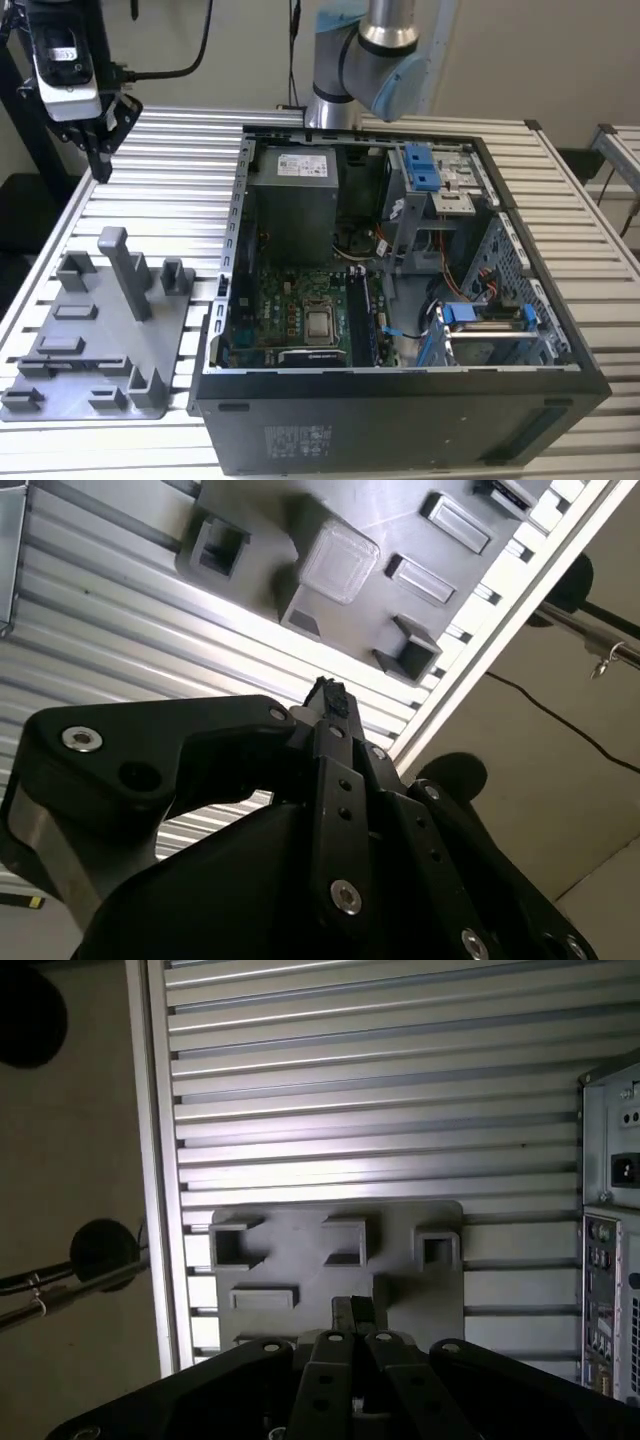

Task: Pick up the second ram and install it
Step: 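Reach for the second ram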

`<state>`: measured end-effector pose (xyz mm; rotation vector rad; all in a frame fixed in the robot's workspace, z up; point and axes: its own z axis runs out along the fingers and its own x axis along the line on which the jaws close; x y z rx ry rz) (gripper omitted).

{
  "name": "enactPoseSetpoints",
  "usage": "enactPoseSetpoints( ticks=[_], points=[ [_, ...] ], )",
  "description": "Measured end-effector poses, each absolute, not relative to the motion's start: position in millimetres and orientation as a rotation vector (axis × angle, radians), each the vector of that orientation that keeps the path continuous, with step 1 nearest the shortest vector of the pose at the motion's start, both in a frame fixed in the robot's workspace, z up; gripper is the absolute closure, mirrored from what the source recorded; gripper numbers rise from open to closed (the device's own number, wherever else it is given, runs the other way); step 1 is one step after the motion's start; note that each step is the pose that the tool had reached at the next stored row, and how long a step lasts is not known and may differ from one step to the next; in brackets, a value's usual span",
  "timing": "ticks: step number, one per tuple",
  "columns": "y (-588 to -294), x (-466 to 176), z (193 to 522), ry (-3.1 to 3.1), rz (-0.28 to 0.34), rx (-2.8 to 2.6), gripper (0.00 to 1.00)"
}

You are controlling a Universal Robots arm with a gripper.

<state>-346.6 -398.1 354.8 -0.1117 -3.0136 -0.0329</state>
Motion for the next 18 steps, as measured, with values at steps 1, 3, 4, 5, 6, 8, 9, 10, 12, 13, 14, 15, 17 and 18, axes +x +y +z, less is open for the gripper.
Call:
enactPoseSetpoints(
  ticks=[1, 3, 4, 5, 6, 8, 9, 10, 12, 13, 14, 15, 17, 18],
  points=[
    [-398.0, -349.4, 353.9, -3.021, -0.033, -0.112, 0.89],
    [-398.0, -354.9, 352.3, -3.040, -0.035, -0.111, 0.89],
    [-398.0, -357.4, 352.0, -3.052, -0.035, -0.111, 0.89],
    [-398.0, -360.0, 351.7, -3.062, -0.036, -0.111, 0.89],
    [-398.0, -362.8, 351.5, -3.070, -0.037, -0.112, 0.89],
    [-398.0, -368.8, 351.4, -3.082, -0.037, -0.112, 0.89],
    [-398.0, -371.9, 351.4, -3.086, -0.038, -0.112, 0.89],
    [-398.0, -375.0, 351.4, -3.089, -0.038, -0.111, 0.89],
    [-398.0, -381.3, 351.4, -3.094, -0.038, -0.111, 0.89],
    [-398.0, -384.3, 351.4, -3.097, -0.038, -0.111, 0.89],
    [-398.0, -387.6, 351.4, -3.098, -0.038, -0.111, 0.89],
    [-398.0, -390.2, 351.4, -3.099, -0.039, -0.110, 0.89],
    [-398.0, -392.0, 351.4, -3.099, -0.039, -0.110, 0.89],
    [-398.0, -392.0, 351.4, -3.099, -0.038, -0.110, 0.89]
  ],
)
